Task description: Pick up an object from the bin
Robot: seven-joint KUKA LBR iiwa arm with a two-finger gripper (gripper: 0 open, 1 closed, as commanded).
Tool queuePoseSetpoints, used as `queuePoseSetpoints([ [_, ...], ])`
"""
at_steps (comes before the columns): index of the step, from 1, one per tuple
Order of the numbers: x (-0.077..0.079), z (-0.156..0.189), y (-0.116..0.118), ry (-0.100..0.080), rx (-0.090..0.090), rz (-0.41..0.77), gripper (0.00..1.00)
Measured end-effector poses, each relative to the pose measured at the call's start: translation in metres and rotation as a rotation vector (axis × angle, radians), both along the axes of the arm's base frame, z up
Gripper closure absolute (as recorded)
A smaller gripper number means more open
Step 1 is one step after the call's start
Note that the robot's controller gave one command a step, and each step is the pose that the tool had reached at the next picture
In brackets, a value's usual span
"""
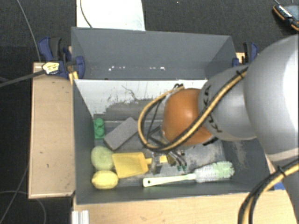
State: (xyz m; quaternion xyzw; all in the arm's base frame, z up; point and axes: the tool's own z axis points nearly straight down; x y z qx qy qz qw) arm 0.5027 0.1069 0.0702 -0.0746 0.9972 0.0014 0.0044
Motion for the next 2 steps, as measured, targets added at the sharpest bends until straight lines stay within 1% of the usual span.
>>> queuePoseSetpoints([
  [2, 0.0, 0.0, -0.0002, 0.0, 0.0, -0.006, 1.0],
])
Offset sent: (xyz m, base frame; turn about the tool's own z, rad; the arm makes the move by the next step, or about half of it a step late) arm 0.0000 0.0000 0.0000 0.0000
